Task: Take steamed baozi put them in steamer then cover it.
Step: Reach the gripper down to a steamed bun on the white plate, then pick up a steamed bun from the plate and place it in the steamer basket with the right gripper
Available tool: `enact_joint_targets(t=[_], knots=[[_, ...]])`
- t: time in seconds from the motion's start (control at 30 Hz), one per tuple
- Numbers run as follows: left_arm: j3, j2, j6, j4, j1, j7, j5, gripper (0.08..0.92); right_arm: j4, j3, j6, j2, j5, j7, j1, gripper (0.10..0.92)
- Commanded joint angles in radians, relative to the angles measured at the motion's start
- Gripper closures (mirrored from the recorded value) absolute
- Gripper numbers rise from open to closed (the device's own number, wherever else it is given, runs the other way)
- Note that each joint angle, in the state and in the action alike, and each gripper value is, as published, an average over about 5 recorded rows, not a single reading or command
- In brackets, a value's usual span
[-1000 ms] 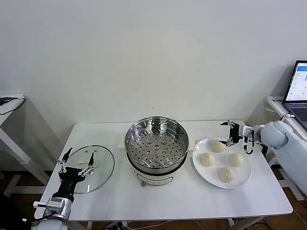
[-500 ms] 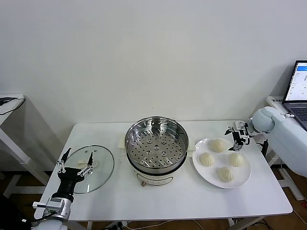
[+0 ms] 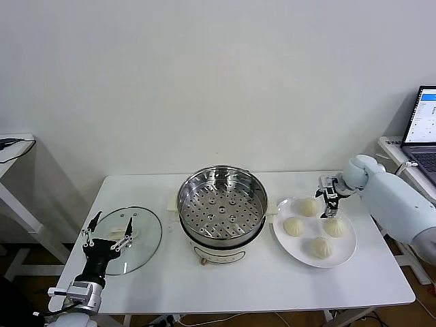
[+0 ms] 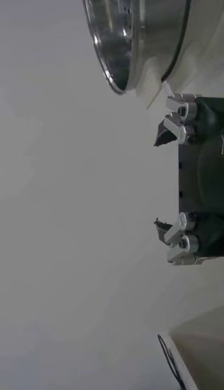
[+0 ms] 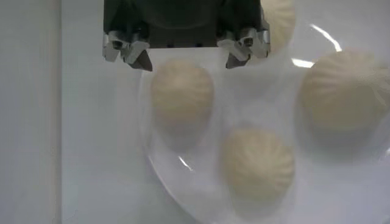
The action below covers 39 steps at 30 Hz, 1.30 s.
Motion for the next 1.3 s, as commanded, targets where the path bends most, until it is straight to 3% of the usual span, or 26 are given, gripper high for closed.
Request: enact_joint_targets(t=[0.03,0.5,0.87,1.1,1.3], knots=[[0.000,0.000,-0.001,0.003,0.001,0.000,0.002,0.177,-0.058,-0.001,0.001,0.055,-0.035,0.029,0.006,0.203],[-0.005,-0.001,-0.004,0.008,0.000,0.000,0.004,0.177,-0.049,-0.003,-0.001,0.060,-0.043,0.008,-0.005,0.205],[-0.008,-0.003,-0.006,0.008,-0.001,0.000,0.003,0.177,-0.012,-0.013,-0.001,0.041,-0.022,0.002,-0.002,0.311],[-0.010,-0.003,-0.006,0.005,0.001,-0.001,0.003,0.177,0.169,-0.104,-0.009,-0.080,0.100,-0.023,0.058,0.321],[-0.005,0.000,-0.003,-0.006,0.004,-0.002,0.003,0.177,0.372,-0.306,0.062,-0.204,0.253,-0.073,0.297,0.321]])
